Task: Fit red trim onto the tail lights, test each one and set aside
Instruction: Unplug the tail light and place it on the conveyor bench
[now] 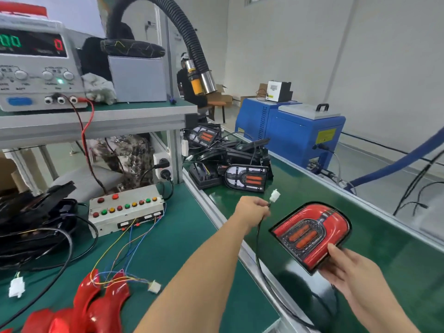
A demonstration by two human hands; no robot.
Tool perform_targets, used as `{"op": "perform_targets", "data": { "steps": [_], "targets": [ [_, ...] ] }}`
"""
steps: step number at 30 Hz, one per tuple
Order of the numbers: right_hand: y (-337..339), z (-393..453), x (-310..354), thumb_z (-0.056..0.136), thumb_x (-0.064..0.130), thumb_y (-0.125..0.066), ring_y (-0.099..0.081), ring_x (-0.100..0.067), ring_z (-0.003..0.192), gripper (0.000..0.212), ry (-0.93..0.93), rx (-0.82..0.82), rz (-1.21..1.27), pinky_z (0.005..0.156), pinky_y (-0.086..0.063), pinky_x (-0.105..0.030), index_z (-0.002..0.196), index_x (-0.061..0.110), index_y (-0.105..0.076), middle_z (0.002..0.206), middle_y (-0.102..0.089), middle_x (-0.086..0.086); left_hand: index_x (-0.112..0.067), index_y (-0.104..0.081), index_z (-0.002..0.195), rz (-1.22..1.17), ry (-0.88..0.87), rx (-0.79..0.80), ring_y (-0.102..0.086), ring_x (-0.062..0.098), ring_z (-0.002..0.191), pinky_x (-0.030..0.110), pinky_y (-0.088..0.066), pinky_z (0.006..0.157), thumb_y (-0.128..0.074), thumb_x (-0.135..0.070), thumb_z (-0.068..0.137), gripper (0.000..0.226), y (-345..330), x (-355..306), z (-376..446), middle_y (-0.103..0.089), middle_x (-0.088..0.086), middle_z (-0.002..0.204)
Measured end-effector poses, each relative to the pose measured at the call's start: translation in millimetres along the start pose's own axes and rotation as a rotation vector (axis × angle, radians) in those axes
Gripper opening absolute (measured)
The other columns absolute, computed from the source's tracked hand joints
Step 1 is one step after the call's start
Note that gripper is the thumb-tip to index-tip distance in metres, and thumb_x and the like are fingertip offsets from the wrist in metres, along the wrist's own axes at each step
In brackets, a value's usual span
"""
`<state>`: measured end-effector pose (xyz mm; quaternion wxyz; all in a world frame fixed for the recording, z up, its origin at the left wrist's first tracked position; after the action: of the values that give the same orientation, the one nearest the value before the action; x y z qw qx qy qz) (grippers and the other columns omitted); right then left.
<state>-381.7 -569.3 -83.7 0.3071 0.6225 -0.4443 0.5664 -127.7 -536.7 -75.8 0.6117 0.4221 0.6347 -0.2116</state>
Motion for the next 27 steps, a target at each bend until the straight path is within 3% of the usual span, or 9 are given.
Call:
{"op": "perform_targets", "data": {
  "steps": [2, 4, 6, 8, 11, 15, 18, 23, 27],
  "targets": [
    [8.3, 8.8, -10.6, 0.102, 0.014, -0.057, -0.078, -0.025, 0.085, 0.017, -0.033, 0.006, -0.027, 0.075, -0.061, -0.035, 0.110, 0.004, -0.068, 0.098, -0.079, -0.014, -0.005, -0.074, 0.111, -0.027, 0.035, 0.023, -0.058, 0.019, 0.088, 0.028, -0.048, 0.082, -0.068, 0.000, 0.090, 0.022, -21.0, -0.1, 6.3, -0.071, 0.012, 0.098],
    [7.7, 17.7, -19.2, 0.102, 0.015, -0.057, -0.076, -0.029, 0.091, 0.020, -0.072, 0.012, -0.047, 0.082, -0.055, -0.039, 0.111, 0.002, -0.069, 0.099, -0.079, -0.015, -0.011, -0.074, 0.104, -0.082, 0.080, 0.135, -0.058, 0.021, 0.081, 0.029, -0.049, 0.078, -0.064, -0.021, 0.097, 0.015, -48.9, -3.1, 5.4, -0.064, 0.009, 0.086],
    [5.4, 26.2, -25.6, 0.103, 0.015, -0.057, -0.073, -0.032, 0.096, 0.022, -0.107, 0.013, -0.048, 0.083, -0.055, -0.040, 0.111, -0.001, -0.069, 0.100, -0.078, -0.018, -0.011, -0.071, 0.105, -0.059, 0.169, 0.235, -0.067, 0.025, 0.087, 0.034, -0.056, 0.085, -0.055, -0.055, 0.097, 0.047, -68.9, -4.7, 5.0, -0.071, 0.010, 0.094],
    [5.6, 32.7, -29.4, 0.103, 0.014, -0.057, -0.072, -0.034, 0.096, 0.022, -0.134, -0.006, -0.039, 0.080, -0.054, -0.039, 0.109, -0.004, -0.069, 0.099, -0.078, -0.020, -0.008, -0.071, 0.113, 0.068, 0.133, 0.266, -0.069, 0.032, 0.106, 0.042, -0.052, 0.101, -0.044, -0.070, 0.094, 0.071, -74.1, -4.5, 8.5, -0.072, 0.014, 0.115],
    [6.2, 39.0, -33.6, 0.102, 0.013, -0.058, -0.071, -0.033, 0.092, 0.021, -0.175, -0.020, -0.040, 0.078, -0.055, -0.039, 0.105, -0.005, -0.069, 0.096, -0.077, -0.022, -0.016, -0.069, 0.115, 0.258, -0.070, 0.202, -0.060, 0.028, 0.117, 0.038, -0.042, 0.104, -0.033, -0.068, 0.099, 0.066, -61.0, -5.8, 10.1, -0.068, 0.009, 0.125],
    [1.9, 44.8, -42.5, 0.101, 0.009, -0.060, -0.069, -0.035, 0.095, 0.018, -0.244, -0.051, -0.007, 0.087, -0.053, -0.045, 0.106, -0.007, -0.065, 0.101, -0.073, -0.026, -0.024, -0.042, 0.078, 0.128, -0.162, -0.011, -0.044, 0.017, 0.081, 0.034, -0.034, 0.075, -0.030, -0.056, 0.105, 0.044, -25.4, 2.0, -4.0, -0.051, -0.003, 0.086],
    [0.1, 46.7, -47.7, 0.101, 0.009, -0.060, -0.067, -0.036, 0.096, 0.016, -0.284, -0.069, 0.027, 0.094, -0.050, -0.047, 0.107, -0.006, -0.063, 0.106, -0.070, -0.026, -0.021, -0.057, 0.085, 0.035, -0.169, -0.206, -0.053, 0.014, 0.082, 0.031, -0.041, 0.076, -0.030, -0.049, 0.108, 0.046, 11.9, 15.9, -30.5, -0.060, -0.007, 0.088],
    [8.3, 47.9, -51.4, 0.101, 0.009, -0.059, -0.066, -0.033, 0.090, 0.019, -0.300, -0.106, 0.084, 0.096, -0.049, -0.044, 0.109, -0.008, -0.060, 0.100, -0.068, -0.026, -0.021, -0.077, 0.089, -0.025, -0.180, -0.127, -0.072, 0.004, 0.089, 0.029, -0.053, 0.092, -0.035, -0.053, 0.104, 0.054, 57.7, 37.1, -104.5, -0.078, -0.011, 0.088],
    [2.5, 49.7, -49.2, 0.102, 0.008, -0.057, -0.064, -0.032, 0.087, 0.016, -0.290, -0.133, 0.132, 0.065, -0.064, -0.031, 0.098, -0.007, -0.059, 0.098, -0.066, -0.026, -0.020, -0.078, 0.091, -0.090, -0.173, -0.113, -0.073, 0.006, 0.092, 0.037, -0.053, 0.098, -0.038, -0.061, 0.097, 0.057, 78.7, 49.8, -165.6, -0.079, -0.009, 0.091]
  ]
}}
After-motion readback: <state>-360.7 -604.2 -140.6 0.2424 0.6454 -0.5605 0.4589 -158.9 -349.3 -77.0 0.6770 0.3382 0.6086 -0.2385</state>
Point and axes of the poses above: each hand's wrist, its own z-axis towards the middle knuckle, its own y-axis out of the back of the hand, x = y × z, the point moved 5 cm from there along z, towards the middle knuckle
